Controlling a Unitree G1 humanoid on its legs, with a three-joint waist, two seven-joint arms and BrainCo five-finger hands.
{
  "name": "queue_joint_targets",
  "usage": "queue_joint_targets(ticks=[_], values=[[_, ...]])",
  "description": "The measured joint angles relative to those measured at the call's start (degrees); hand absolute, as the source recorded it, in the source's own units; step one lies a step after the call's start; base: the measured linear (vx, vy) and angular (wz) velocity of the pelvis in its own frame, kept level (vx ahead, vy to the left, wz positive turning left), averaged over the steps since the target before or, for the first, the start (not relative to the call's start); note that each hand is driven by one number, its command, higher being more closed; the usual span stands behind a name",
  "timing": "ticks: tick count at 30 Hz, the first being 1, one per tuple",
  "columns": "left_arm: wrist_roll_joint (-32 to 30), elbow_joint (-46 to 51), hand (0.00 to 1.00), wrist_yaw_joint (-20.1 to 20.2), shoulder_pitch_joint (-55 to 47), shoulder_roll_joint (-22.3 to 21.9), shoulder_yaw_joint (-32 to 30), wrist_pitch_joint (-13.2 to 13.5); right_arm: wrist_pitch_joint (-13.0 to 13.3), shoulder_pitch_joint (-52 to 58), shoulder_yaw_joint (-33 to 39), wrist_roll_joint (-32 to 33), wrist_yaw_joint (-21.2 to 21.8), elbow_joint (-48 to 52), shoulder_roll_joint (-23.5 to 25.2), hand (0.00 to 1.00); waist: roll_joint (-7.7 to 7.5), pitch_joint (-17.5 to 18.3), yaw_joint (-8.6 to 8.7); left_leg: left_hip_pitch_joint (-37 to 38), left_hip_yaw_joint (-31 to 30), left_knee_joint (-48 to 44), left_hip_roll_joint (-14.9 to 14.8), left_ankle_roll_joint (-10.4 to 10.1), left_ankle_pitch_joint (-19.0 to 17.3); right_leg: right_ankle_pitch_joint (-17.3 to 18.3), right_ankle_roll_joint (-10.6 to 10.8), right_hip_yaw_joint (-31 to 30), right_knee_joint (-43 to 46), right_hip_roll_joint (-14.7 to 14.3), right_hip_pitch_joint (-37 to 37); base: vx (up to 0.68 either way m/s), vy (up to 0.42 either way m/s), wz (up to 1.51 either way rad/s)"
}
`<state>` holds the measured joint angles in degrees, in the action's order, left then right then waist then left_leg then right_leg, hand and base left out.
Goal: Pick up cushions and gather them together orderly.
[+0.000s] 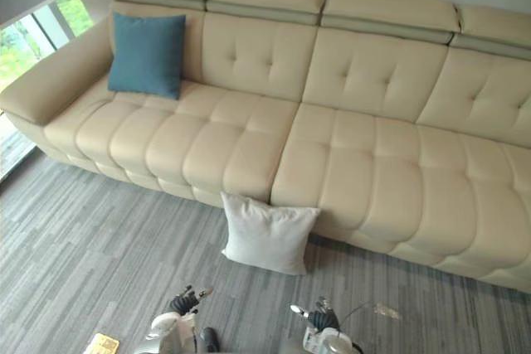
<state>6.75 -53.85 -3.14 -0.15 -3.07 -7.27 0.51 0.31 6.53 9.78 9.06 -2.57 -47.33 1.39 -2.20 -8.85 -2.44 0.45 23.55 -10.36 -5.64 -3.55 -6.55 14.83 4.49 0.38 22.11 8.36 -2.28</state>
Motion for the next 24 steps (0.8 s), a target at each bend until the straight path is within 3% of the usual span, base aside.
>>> queue_joint_targets(ticks=[2, 4, 8, 9, 12, 13, 16, 18, 19, 22, 24], values=[[0.0, -0.35, 0.0, -0.01, -0.25, 0.14, 0.23, -0.08, 0.06, -0.37, -0.83, -0.03, -0.01, 0.13, -0.4, 0.0, 0.19, -0.16, -0.01, 2.75, 2.51, 0.24, -0.56, 0.07, -1.64, -1.87, 1.86, -1.02, 10.32, -0.2, -4.87, -0.05, 0.074, -0.57], [0.0, -0.42, 0.0, -0.05, -0.52, 0.31, 0.21, -0.18, 0.17, -0.2, -0.98, -0.1, 0.0, -0.08, -0.62, 0.0, 0.13, 0.01, 0.35, 4.66, 2.88, 1.23, -0.8, -0.45, -2.51, -2.21, 0.65, 0.11, 13.64, 0.11, -6.27, -0.02, 0.041, -0.29], [0.0, -0.54, 0.0, -0.06, -0.52, 0.36, 0.27, -0.16, 0.24, -0.4, -0.92, -0.16, 0.23, -1.3, -0.84, 0.0, -0.26, 0.21, 0.38, 6.43, 1.75, 4.84, -0.75, -1.27, -2.07, -1.87, -0.64, 6.87, 5.22, 0.58, -6.54, 0.02, -0.032, -0.06], [0.0, -0.92, 0.0, -0.04, -0.67, 0.66, 0.34, -0.17, 0.28, -0.35, -0.88, -0.09, 0.23, -1.74, -0.85, 0.0, -1.06, 0.71, 0.45, 6.29, 0.63, 5.33, 0.21, -2.15, -1.62, -4.06, -2.51, 6.3, 0.66, 0.29, -6.18, 0.17, -0.141, 0.13], [-0.49, -1.96, 0.0, 0.16, -0.73, -0.05, 0.34, -0.55, 0.15, -0.88, 1.75, -0.04, 0.2, -3.67, -2.13, 0.0, 1.24, 1.73, 0.77, 6.57, -2.91, 5.27, -0.93, -3.21, -0.41, -3.32, -3.42, 7.99, -0.38, -1.59, -5.08, 0.23, -0.118, 0.05], [-0.51, -1.95, 0.0, 0.06, -0.75, -0.13, 0.16, -0.71, 0.17, -0.86, 2.45, -0.03, 0.18, -3.63, -2.2, 0.0, 2.25, 1.85, 0.78, 6.55, -3.41, 4.12, -1.66, -3.29, -0.41, -3.06, -3.71, 8.33, -0.91, -2.23, -4.11, 0.18, -0.13, 0.09], [-0.51, -0.81, 0.0, 0.09, -0.34, -0.13, -0.35, -0.75, 0.1, -0.41, 2.9, 0.01, 0.2, -3.89, -1.83, 0.0, 1.42, 1.0, 0.71, 0.96, -5.86, -11.3, -4.48, -4.24, -1.13, -3.3, -4.16, 10.09, -4.36, -2.4, 0.89, 0.18, -0.149, 0.25], [-0.46, -0.35, 0.0, 0.29, -0.4, -0.06, -0.29, -0.7, 0.06, 0.13, 2.82, 0.07, 0.13, -3.87, -1.86, 0.0, 1.31, 0.95, 0.01, -2.43, -6.84, -19.64, -6.24, -4.05, -1.26, -3.23, -4.4, 10.28, -6.09, -2.64, 3.25, 0.15, -0.04, 0.02], [-0.46, -0.41, 0.0, 0.61, -0.53, -0.05, -0.38, -0.74, 0.08, 0.22, 2.84, 0.09, 0.05, -3.78, -2.06, 0.0, 1.79, 1.09, -0.02, -2.25, -6.9, -20.11, -6.63, -2.92, -2.84, -3.21, -4.43, 10.09, -6.52, -2.64, 4.13, 0.13, 0.079, -0.09], [-0.48, -0.73, 0.0, 0.82, -0.38, -0.33, -0.81, -0.8, 0.03, 0.18, 2.86, 0.25, -0.1, -3.33, -2.47, 0.0, 2.94, 0.96, -0.2, -0.09, -7.87, -11.62, -4.36, -1.42, -3.27, -3.03, -3.86, 8.98, -6.48, -3.09, 3.89, 0.07, 0.099, -0.02], [-0.51, -0.68, 0.0, 0.72, -0.04, -0.04, -0.74, -0.78, 0.02, 0.27, 2.75, 0.47, -0.1, -3.39, -2.44, 0.0, 2.06, 0.9, -0.29, 0.47, -9.68, -9.08, -2.87, -1.4, -3.28, -3.24, -3.24, 8.08, -6.67, -2.72, 2.92, 0.01, 0.085, 0.04]])
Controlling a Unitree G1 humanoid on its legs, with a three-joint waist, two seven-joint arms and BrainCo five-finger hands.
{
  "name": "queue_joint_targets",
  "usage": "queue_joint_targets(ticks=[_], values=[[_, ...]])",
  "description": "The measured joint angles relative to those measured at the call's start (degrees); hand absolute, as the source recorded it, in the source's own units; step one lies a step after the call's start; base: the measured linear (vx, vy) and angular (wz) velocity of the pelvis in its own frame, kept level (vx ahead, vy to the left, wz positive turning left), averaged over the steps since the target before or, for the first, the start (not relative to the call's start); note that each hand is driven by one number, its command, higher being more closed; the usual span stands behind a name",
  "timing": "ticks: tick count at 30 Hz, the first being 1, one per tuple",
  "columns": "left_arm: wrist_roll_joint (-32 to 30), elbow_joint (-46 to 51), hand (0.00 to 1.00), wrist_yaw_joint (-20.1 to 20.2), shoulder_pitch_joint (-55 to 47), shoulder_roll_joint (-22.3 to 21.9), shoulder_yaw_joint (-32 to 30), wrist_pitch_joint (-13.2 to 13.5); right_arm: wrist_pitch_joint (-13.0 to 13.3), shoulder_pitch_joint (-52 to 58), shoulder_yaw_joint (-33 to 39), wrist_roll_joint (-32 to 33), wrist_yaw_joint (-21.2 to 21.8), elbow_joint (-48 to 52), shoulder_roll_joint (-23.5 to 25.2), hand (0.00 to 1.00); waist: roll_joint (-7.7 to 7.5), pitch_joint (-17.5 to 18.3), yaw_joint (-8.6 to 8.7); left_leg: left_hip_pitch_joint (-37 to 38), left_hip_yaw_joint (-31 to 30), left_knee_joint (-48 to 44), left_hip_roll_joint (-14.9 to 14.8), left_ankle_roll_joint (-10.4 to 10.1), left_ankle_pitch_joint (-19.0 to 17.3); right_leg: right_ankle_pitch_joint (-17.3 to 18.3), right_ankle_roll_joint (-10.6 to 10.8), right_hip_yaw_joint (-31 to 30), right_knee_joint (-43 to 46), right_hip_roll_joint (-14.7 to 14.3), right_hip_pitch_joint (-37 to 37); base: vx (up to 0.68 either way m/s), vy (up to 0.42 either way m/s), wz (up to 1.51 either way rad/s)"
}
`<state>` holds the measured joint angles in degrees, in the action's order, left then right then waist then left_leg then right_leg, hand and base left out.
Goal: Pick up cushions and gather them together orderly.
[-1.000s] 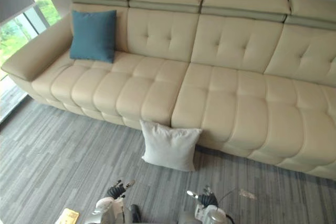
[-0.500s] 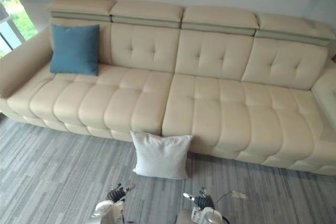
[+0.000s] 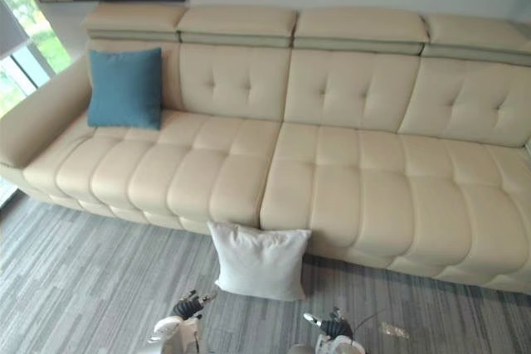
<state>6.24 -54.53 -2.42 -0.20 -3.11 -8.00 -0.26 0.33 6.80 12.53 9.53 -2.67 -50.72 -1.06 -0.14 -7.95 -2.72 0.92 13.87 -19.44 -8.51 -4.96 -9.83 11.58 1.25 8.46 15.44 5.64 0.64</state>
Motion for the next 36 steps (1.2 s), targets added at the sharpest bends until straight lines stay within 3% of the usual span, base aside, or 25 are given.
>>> queue_joint_targets(ticks=[6, 13, 14, 27, 31, 32, 34, 36], values=[[-0.06, -0.43, 0.0, 0.07, -0.32, -0.06, 0.07, 0.02, -0.14, 0.06, -1.21, -0.08, 0.04, -0.45, -0.09, 0.0, 0.0, 0.1, -0.51, 4.23, 0.7, 4.02, 1.49, 0.02, 0.01, -0.7, 1.14, -4.45, -0.58, 0.29, 0.52, -0.03, 0.082, -0.32], [-0.5, -1.29, 0.0, -0.01, -0.68, -0.41, 0.08, 0.03, -0.41, 0.41, -0.91, -0.36, 0.01, -2.83, -1.09, 0.0, 0.69, 0.94, -0.07, 7.17, -0.4, 11.12, 1.67, -0.3, 0.3, -2.17, 1.56, -4.41, -2.22, -0.62, 0.48, -0.06, 0.014, 0.01], [-0.51, -1.28, 0.0, -0.89, -0.95, -0.4, -0.48, 0.02, -0.39, 0.59, 0.52, -0.36, 0.02, -3.18, -0.98, 0.0, 1.12, 1.3, -0.08, 7.64, -2.34, 15.25, 2.33, -0.31, 3.24, -5.35, 1.74, -3.27, -5.9, -0.63, 1.46, 0.0, 0.0, 0.0], [-0.48, -2.27, 0.0, -1.41, -0.66, -0.2, -4.44, -0.06, -0.88, -0.02, 0.85, -0.47, -0.17, -4.42, -0.97, 0.0, 0.96, 2.03, -0.06, 7.14, -1.29, 16.86, 1.73, -0.61, 3.34, -5.65, 1.83, -2.66, -7.53, -0.76, 0.9, 0.02, 0.0, -0.01], [-0.48, -2.09, 0.0, -1.96, -0.15, 0.41, -4.76, -0.15, -1.41, -1.23, 1.0, -0.55, -0.2, -5.26, -0.72, 0.0, 0.21, 1.37, -0.02, 2.72, -0.29, 8.33, 0.31, -1.74, 0.46, -4.52, 1.68, -2.48, -5.5, -0.59, -0.68, 0.06, -0.013, 0.02], [-0.48, -1.6, 0.0, -2.0, 1.18, 0.75, -6.65, -0.18, -1.48, -1.45, 2.07, -0.52, -0.29, -5.25, 0.09, 0.0, -1.01, 0.23, 0.01, -3.62, -1.14, -5.49, -1.05, -2.3, -0.57, -3.52, 1.48, -2.21, -3.93, -0.22, -0.44, 0.01, -0.054, 0.13], [-0.47, -0.98, 0.0, -2.19, 1.17, 0.69, -6.56, -0.11, -1.65, -1.51, 2.05, -0.53, -0.4, -5.18, -0.28, 0.0, -0.16, -0.32, -0.58, -7.53, -2.52, -16.08, -2.83, -2.26, -0.48, -2.02, 1.31, -2.35, -2.17, -0.62, 0.59, 0.02, -0.019, 0.0], [-0.48, -1.08, 0.0, -2.19, 0.93, 0.73, -6.54, -0.13, -1.85, -1.83, 2.04, -0.55, -0.52, -4.79, -0.35, 0.0, -0.35, -0.25, -0.33, -7.95, -2.38, -17.79, -3.09, -1.56, -1.45, -1.0, 1.48, -3.27, -2.06, -0.15, 1.29, 0.04, 0.053, -0.02]])
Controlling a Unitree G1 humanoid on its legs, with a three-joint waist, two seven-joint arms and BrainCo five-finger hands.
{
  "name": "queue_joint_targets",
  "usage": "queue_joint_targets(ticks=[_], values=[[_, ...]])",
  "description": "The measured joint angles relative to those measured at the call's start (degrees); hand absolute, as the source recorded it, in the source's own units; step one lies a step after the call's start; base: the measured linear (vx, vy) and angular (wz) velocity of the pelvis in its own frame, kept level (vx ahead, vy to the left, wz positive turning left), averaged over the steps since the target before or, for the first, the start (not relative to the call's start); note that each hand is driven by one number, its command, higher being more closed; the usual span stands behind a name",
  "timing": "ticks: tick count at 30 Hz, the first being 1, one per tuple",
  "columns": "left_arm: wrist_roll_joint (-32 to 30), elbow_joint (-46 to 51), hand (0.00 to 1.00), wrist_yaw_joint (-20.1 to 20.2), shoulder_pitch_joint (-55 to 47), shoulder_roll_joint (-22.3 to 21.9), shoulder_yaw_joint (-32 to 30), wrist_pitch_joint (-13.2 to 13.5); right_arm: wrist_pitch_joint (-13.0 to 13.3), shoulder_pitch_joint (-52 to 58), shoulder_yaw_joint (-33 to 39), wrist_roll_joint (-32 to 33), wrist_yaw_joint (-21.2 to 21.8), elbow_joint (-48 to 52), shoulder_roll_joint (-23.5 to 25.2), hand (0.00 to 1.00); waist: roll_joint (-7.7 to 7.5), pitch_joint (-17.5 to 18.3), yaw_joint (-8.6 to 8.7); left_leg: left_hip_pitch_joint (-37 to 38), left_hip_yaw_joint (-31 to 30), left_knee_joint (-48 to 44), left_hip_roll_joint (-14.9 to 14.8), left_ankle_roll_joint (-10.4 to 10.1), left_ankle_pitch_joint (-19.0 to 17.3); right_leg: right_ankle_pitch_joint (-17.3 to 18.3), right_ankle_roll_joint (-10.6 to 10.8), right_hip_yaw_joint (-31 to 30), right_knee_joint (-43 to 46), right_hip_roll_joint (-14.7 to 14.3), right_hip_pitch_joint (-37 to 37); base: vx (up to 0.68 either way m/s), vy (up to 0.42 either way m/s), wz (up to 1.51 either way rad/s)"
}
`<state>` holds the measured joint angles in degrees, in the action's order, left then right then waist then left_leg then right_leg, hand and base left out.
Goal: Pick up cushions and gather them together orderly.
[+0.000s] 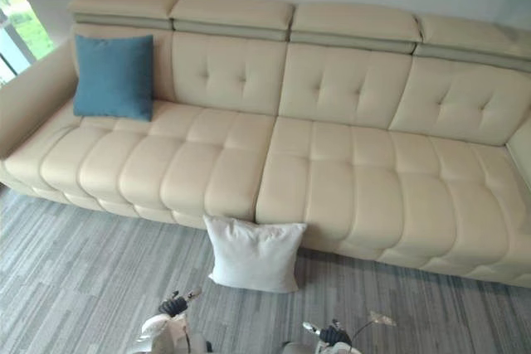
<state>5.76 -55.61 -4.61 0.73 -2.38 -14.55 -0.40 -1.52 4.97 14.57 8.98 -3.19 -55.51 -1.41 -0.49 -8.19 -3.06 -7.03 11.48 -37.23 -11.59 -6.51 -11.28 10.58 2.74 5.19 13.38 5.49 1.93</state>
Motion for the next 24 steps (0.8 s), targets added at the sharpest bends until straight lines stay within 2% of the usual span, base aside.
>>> queue_joint_targets(ticks=[2, 4, 5, 6, 7, 8, 9, 10, 11, 12, 13, 14, 16, 18, 19, 20, 21, 24], values=[[0.01, 0.27, 0.0, 0.13, -0.04, -0.65, 0.02, 0.01, -0.12, -0.18, 0.0, -0.04, -0.17, 0.14, -0.4, 0.0, 0.47, 0.04, 0.0, -0.12, 0.08, 5.31, 0.74, 1.32, -2.7, 0.31, -0.07, -0.71, -0.97, 0.2, -0.03, 0.05, 0.111, -0.03], [0.02, 1.17, 0.0, 0.06, -0.63, -0.67, -0.08, 0.02, -0.19, -0.59, -0.16, -0.08, -0.18, 0.13, -0.57, 0.0, 0.69, 0.18, -0.17, 0.17, -1.63, 14.22, 2.56, 2.56, -2.06, 0.83, 1.28, -2.18, -0.49, 0.56, -0.88, 0.05, 0.187, -0.3], [0.07, 1.38, 0.0, 0.05, -0.85, -0.44, -0.12, 0.03, -0.16, -0.55, -0.26, -0.09, -0.21, -0.08, -0.58, 0.0, 0.48, 0.13, -0.23, 0.39, -1.98, 14.85, 3.24, 1.69, -1.85, 1.04, 1.71, -3.21, -0.14, 0.81, -1.33, 0.06, 0.25, -0.69], [0.02, 1.44, 0.0, -0.2, -1.35, 0.17, -0.12, -0.02, -0.22, -0.6, -1.13, -0.17, -0.16, -0.37, -0.33, 0.0, -0.21, 1.14, -0.57, 1.96, 1.09, 16.19, 4.3, 2.85, -2.72, 1.04, 2.75, -6.02, -0.24, 1.68, -2.29, 0.12, 0.233, -0.74], [0.02, 1.4, 0.0, -0.26, -1.75, 0.66, -0.15, -0.01, -0.27, -0.6, -1.39, -0.24, -0.07, -0.37, -0.06, 0.0, -0.43, 1.58, -0.52, 2.14, 3.08, 16.11, 4.36, 3.01, -3.33, -0.07, 3.66, -7.04, -0.85, 2.11, -1.9, 0.18, 0.273, -0.93], [0.01, 1.29, 0.0, -0.27, -1.93, 0.98, -0.3, -0.01, -0.22, -0.61, -1.38, -0.58, -0.05, -0.28, 0.38, 0.0, -1.18, 2.09, -0.57, 3.09, 5.21, 16.24, 4.69, 3.41, -3.94, -0.78, 3.91, -8.04, -1.08, 2.73, -1.99, 0.23, 0.251, -0.8], [-0.01, 0.75, 0.0, -0.25, -1.93, 1.19, -0.28, -0.02, -0.22, -0.58, -1.36, -1.08, -0.06, -0.21, 0.71, 0.0, -1.08, 2.1, -0.53, 4.48, 6.7, 17.02, 5.18, 3.74, -4.42, -1.06, 3.9, -8.8, -0.01, 3.21, -2.54, 0.19, 0.214, -0.74], [-0.02, 0.32, 0.0, -0.23, -1.78, 1.2, -0.26, 0.0, -0.21, -0.66, -1.28, -1.9, -0.02, -0.01, 0.8, 0.0, -1.55, 2.4, -0.53, 5.88, 7.63, 17.72, 5.44, 3.97, -4.59, -1.13, 3.9, -9.14, 2.46, 3.26, -3.68, 0.2, 0.181, -0.67], [-0.01, -0.62, 0.0, -0.18, -1.55, 1.17, -0.21, -0.04, -0.18, -0.96, -1.36, -2.27, 0.11, 0.33, 0.88, 0.0, -0.53, 2.02, -0.55, 7.85, 9.15, 19.28, 5.62, 4.03, -4.58, -1.56, 3.84, -9.21, 9.07, 3.05, -6.77, 0.15, 0.136, -0.57], [-0.01, -1.08, 0.0, -0.16, -1.45, 1.14, -0.04, -0.08, -0.18, -1.25, -1.29, -2.31, 0.19, 0.52, 0.72, 0.0, -0.69, 2.11, -0.21, 9.39, 9.7, 19.74, 5.55, 4.06, -4.56, -2.71, 4.28, -8.84, 14.95, 2.9, -9.21, 0.17, 0.158, -0.48], [-0.01, -1.4, 0.0, -0.16, -1.47, 1.11, -0.03, -0.11, -0.1, -1.62, -1.24, -2.33, 0.2, 0.65, 0.57, 0.0, 0.03, 1.72, -0.1, 11.03, 9.83, 20.53, 5.51, 4.12, -4.53, -4.21, 4.07, -8.44, 20.34, 2.71, -11.31, 0.18, 0.127, -0.24], [0.01, -1.45, 0.0, -0.19, -1.55, 1.14, -0.01, -0.18, -0.01, -1.87, -1.19, -2.32, 0.21, 0.74, 0.32, 0.0, 0.4, 1.5, -0.1, 13.1, 9.84, 21.48, 5.45, 4.32, -4.58, -3.59, 3.9, -7.41, 24.91, 2.73, -13.0, 0.23, 0.1, -0.02], [0.04, -1.42, 0.0, -0.19, -1.64, 1.25, 0.0, -0.11, 0.0, -1.88, -1.46, -2.52, 0.2, 0.71, 0.26, 0.0, 0.24, 1.59, -0.01, 16.32, 9.47, 23.99, 5.44, 4.36, -4.61, 0.25, 3.15, -3.64, 29.34, 2.78, -14.28, 0.17, 0.008, 0.19], [0.04, -1.43, 0.0, -0.21, -1.71, 1.25, -0.03, -0.07, -0.03, -2.47, -1.84, -2.92, 0.3, 0.58, 0.05, 0.0, 0.27, 1.6, 0.05, 17.67, 8.53, 25.51, 5.44, 4.29, -4.57, 2.32, 2.03, -0.18, 25.27, 2.09, -15.72, 0.17, -0.096, 0.26], [0.06, -1.41, 0.0, -0.22, -1.72, 1.25, -0.07, -0.05, -0.03, -2.66, -1.89, -2.99, 0.29, 0.5, -0.1, 0.0, 0.25, 1.6, 0.03, 17.61, 8.26, 25.56, 5.46, 4.2, -4.57, 2.12, 1.89, 0.04, 22.94, 1.56, -15.93, 0.21, -0.148, 0.22], [0.07, -1.2, 0.0, -0.22, -1.93, 1.66, -0.15, 0.03, -0.03, -2.45, -2.61, -3.56, 0.3, 0.29, 0.37, 0.0, -0.9, 2.19, -0.15, 17.02, 7.23, 25.44, 6.6, 3.69, -4.39, -2.33, -1.49, -1.28, 13.72, 0.09, -15.39, 0.21, -0.176, 0.02], [0.05, -1.92, 0.0, -0.27, -1.47, 1.0, -0.28, -0.08, 0.01, -2.94, -2.98, -3.99, 0.42, -0.35, -0.4, 0.0, 0.78, 1.55, -0.26, 17.23, 4.95, 25.27, 5.63, 3.32, -4.57, -1.5, -2.68, -0.73, 12.43, -0.7, -13.57, 0.2, -0.174, 0.0], [0.1, -2.17, 0.0, -0.36, -1.4, -1.15, -0.18, -0.01, -0.02, -3.73, -3.07, -4.0, 0.29, -0.51, -1.67, 0.0, 3.4, 1.23, -0.26, 16.81, 2.03, 24.96, 3.39, 1.57, -3.5, -1.55, -3.08, 1.19, 9.96, -2.64, -11.76, 0.15, -0.166, 0.13]])
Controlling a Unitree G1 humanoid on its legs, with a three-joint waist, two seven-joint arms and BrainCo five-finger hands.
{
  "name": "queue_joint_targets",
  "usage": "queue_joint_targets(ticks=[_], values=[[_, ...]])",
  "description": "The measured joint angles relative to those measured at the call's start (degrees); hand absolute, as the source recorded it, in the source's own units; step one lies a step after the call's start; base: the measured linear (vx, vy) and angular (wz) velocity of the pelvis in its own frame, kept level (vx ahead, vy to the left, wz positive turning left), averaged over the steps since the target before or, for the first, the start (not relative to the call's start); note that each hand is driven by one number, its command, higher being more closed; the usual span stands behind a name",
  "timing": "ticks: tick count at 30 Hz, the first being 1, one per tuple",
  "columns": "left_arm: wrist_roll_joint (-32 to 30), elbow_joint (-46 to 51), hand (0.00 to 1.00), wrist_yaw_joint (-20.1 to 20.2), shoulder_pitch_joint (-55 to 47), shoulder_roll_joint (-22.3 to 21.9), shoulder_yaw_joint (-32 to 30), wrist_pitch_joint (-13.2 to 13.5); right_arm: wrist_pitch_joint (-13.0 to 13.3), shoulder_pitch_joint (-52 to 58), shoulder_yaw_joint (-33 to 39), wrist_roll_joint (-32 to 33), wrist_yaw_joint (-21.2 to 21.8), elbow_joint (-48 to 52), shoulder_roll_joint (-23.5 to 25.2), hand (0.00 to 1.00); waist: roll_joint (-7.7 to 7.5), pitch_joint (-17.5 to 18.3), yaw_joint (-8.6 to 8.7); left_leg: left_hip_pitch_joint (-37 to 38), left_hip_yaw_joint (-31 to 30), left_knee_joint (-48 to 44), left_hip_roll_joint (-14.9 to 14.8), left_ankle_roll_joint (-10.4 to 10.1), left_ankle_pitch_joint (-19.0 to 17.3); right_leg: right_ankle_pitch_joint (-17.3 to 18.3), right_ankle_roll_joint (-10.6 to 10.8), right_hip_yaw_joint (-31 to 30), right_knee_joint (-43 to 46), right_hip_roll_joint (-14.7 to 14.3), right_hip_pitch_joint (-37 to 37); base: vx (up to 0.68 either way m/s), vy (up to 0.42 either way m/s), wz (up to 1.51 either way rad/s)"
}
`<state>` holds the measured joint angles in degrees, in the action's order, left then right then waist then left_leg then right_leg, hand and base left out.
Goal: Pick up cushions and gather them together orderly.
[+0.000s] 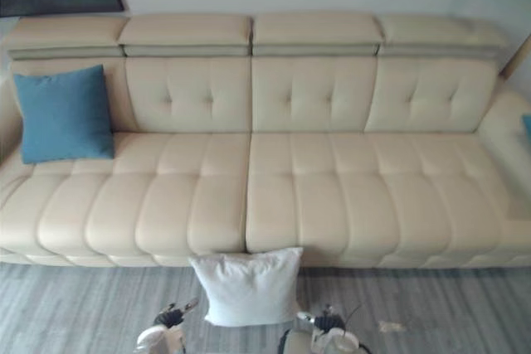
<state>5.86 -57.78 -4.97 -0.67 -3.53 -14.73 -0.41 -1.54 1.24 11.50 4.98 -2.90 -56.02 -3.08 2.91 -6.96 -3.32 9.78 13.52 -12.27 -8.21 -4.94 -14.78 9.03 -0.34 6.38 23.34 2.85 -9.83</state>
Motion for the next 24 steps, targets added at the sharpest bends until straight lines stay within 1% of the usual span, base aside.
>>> queue_joint_targets(ticks=[1, 2, 3, 4, 6, 7, 8, 9, 10, 11, 12, 13, 14, 15, 16, 17, 18, 19, 20, 22, 24], values=[[0.06, -0.04, 0.0, 0.21, 0.18, 0.05, 0.44, -0.04, 0.0, -0.17, -0.16, 0.0, -0.01, -0.02, 0.12, 0.0, -0.01, 0.0, 0.03, -0.39, -0.39, -0.01, -0.21, -0.46, 0.38, 0.11, -0.18, 0.64, -0.05, -0.03, -0.01, 0.1, -0.158, 0.32], [0.26, 0.02, 0.0, 0.14, 0.71, 0.09, 0.49, -0.01, 0.05, -0.29, -0.74, 0.02, -0.04, 0.09, 0.3, 0.0, -0.42, -0.26, 0.06, -1.52, -1.79, -0.48, -0.36, -0.74, 0.87, 0.25, -0.41, 1.51, -0.46, -0.01, -0.05, 0.05, -0.167, 0.5], [1.05, 0.61, 0.0, 0.02, 1.86, 0.16, 0.46, -0.01, 0.0, -1.19, -1.57, 0.1, -0.28, 0.18, 0.24, 0.0, -1.18, -1.71, -0.07, -3.68, -3.75, -2.17, -0.48, -0.98, 1.28, 0.19, -0.58, 2.72, -0.52, 0.32, -0.43, -0.01, -0.184, 0.56], [1.65, 1.32, 0.0, -0.23, 2.45, 0.23, 0.48, 0.04, 0.04, -1.89, -1.9, 0.27, -0.52, 0.44, 0.19, 0.0, -1.32, -2.7, -0.08, -5.22, -4.61, -3.71, -0.5, -0.98, 1.27, 0.21, -0.62, 3.11, -0.11, 0.55, -0.93, -0.1, -0.155, 0.61], [5.21, 3.94, 0.0, -2.21, 5.12, 0.87, -0.09, 0.17, 0.41, -4.06, -3.47, 2.54, -1.76, 1.56, 0.27, 0.0, -3.48, -4.92, -0.09, -15.5, -6.63, -12.24, -0.27, -1.05, 0.98, 0.01, -0.96, 4.2, 3.16, 1.85, -7.63, -0.19, -0.12, 0.44], [5.73, 4.1, 0.0, -2.52, 5.37, 0.91, -0.11, 0.21, 0.48, -4.36, -3.57, 2.67, -1.94, 1.6, 0.27, 0.0, -3.59, -5.09, -0.13, -16.51, -6.65, -12.88, -0.31, -1.15, 0.88, -0.04, -1.04, 4.21, 3.35, 1.89, -8.29, -0.19, -0.071, 0.27], [8.32, 5.29, 0.0, -4.09, 7.82, 1.2, -1.22, 0.29, 0.73, -6.96, -3.71, 4.31, -3.13, 3.75, -0.08, 0.0, -3.56, -7.74, -0.33, -23.06, -7.25, -19.19, -1.02, -1.0, -0.83, 0.3, -1.6, 4.4, 5.93, 1.92, -13.14, -0.21, -0.03, 0.12], [10.25, 5.65, 0.0, -5.23, 9.3, 1.35, -2.38, 0.66, 1.15, -8.42, -3.73, 5.13, -4.04, 5.37, -0.38, 0.0, -3.52, -8.6, -0.34, -27.44, -8.05, -22.79, -1.28, -0.93, -1.96, 0.34, -1.68, 4.39, 8.7, 2.09, -17.12, -0.23, -0.02, 0.1], [11.41, 6.1, 0.0, -6.19, 10.12, 1.76, -2.79, 0.75, 1.41, -9.41, -3.72, 5.4, -4.59, 6.49, -0.59, 0.0, -3.55, -8.66, -0.24, -30.85, -8.12, -25.14, -1.43, -0.92, -2.75, 0.53, -1.97, 4.26, 10.62, 2.31, -20.34, -0.25, -0.014, -0.05], [12.72, 6.87, 0.0, -7.12, 11.6, 2.31, -3.67, 1.0, 1.63, -10.96, -3.69, 6.5, -5.29, 8.09, -1.11, 0.0, -3.45, -8.86, -0.25, -35.28, -8.19, -28.2, -1.65, -0.73, -4.32, 1.08, -2.32, 3.96, 13.13, 2.49, -24.76, -0.18, -0.011, -0.05], [13.97, 7.73, 0.0, -7.73, 12.83, 2.81, -4.25, 1.22, 1.88, -12.7, -3.62, 6.98, -6.1, 8.8, -1.61, 0.0, -3.18, -9.63, -0.19, -37.99, -8.3, -30.11, -1.92, -0.91, -5.7, 1.65, -2.33, 3.87, 14.8, 2.6, -27.49, -0.26, -0.012, -0.03], [14.72, 8.99, 0.0, -8.79, 15.17, 3.81, -4.56, 1.62, 2.18, -15.04, -2.88, 7.71, -7.21, 10.41, -2.07, 0.0, -2.99, -10.87, -0.03, -41.91, -8.54, -32.28, -2.09, -1.31, -7.53, 1.94, -2.2, 3.51, 17.37, 2.85, -31.84, -0.22, -0.007, 0.02], [15.24, 9.67, 0.0, -9.05, 16.41, 4.5, -4.54, 1.99, 2.57, -16.54, -2.42, 8.69, -7.66, 10.61, -2.15, 0.0, -3.01, -11.29, 0.0, -44.05, -8.72, -33.15, -2.08, -1.81, -8.67, 2.05, -2.17, 3.38, 18.65, 3.06, -34.38, -0.24, -0.007, 0.04], [15.88, 10.24, 0.0, -9.29, 17.42, 5.01, -4.54, 2.23, 2.62, -17.63, -2.11, 8.87, -8.06, 10.85, -2.15, 0.0, -3.1, -11.87, 0.05, -45.54, -8.79, -34.04, -2.04, -1.99, -9.02, 2.14, -2.01, 3.18, 19.44, 3.2, -35.87, -0.22, -0.016, 0.01], [16.91, 11.16, 0.0, -9.8, 19.65, 6.08, -4.55, 2.57, 2.61, -19.94, -1.67, 9.51, -9.0, 12.08, -2.23, 0.0, -3.37, -12.83, -0.05, -49.68, -9.08, -36.53, -1.99, -1.49, -9.27, 2.09, -1.69, 2.91, 20.79, 3.41, -39.56, -0.27, -0.022, 0.02], [16.99, 11.21, 0.0, -9.96, 21.2, 7.15, -4.5, 2.57, 2.69, -21.79, -1.49, 10.3, -9.53, 12.75, -2.28, 0.0, -3.32, -13.01, 0.05, -53.2, -9.44, -37.91, -2.02, -1.07, -9.36, 1.78, -1.26, 2.92, 21.37, 3.5, -42.6, -0.26, -0.023, 0.01], [17.05, 11.33, 0.0, -10.02, 22.2, 7.75, -4.41, 2.55, 2.67, -22.9, -1.45, 10.93, -9.66, 12.77, -2.51, 0.0, -3.33, -13.55, 0.07, -54.57, -9.57, -38.46, -2.04, -0.88, -9.24, 1.47, -0.91, 2.92, 21.45, 3.49, -43.73, -0.27, -0.026, 0.03], [17.54, 12.56, 0.0, -10.08, 23.79, 8.97, -3.88, 2.51, 2.67, -24.99, -1.42, 11.01, -9.97, 13.05, -3.12, 0.0, -3.4, -15.07, 0.06, -56.49, -9.69, -39.1, -2.06, -0.56, -8.77, 0.85, -0.57, 2.91, 21.52, 3.49, -45.37, -0.21, -0.027, 0.02], [18.13, 13.5, 0.0, -10.09, 24.61, 9.9, -3.44, 2.54, 2.66, -26.08, -1.37, 11.05, -10.43, 13.9, -3.72, 0.0, -3.37, -15.51, 0.06, -58.47, -9.83, -39.61, -2.07, -0.45, -8.35, 0.42, -0.41, 2.89, 21.64, 3.5, -47.14, -0.22, -0.036, 0.03], [18.55, 15.6, 0.0, -10.01, 27.34, 13.58, -1.36, 2.62, 2.76, -30.18, -0.93, 11.27, -11.26, 15.5, -5.76, 0.0, -3.38, -16.34, 0.12, -64.63, -10.9, -40.95, -2.16, -0.71, -7.41, -0.6, 0.3, 3.17, 21.73, 3.27, -52.35, -0.15, -0.027, 0.06], [18.99, 16.95, 0.0, -9.91, 31.01, 16.24, -0.34, 2.7, 2.84, -34.17, -0.41, 11.31, -11.66, 16.78, -8.16, 0.0, -3.36, -18.37, 0.11, -68.26, -11.46, -42.11, -2.23, -0.94, -6.52, -1.58, 0.34, 3.27, 22.35, 3.24, -55.42, -0.1, -0.012, 0.11]])
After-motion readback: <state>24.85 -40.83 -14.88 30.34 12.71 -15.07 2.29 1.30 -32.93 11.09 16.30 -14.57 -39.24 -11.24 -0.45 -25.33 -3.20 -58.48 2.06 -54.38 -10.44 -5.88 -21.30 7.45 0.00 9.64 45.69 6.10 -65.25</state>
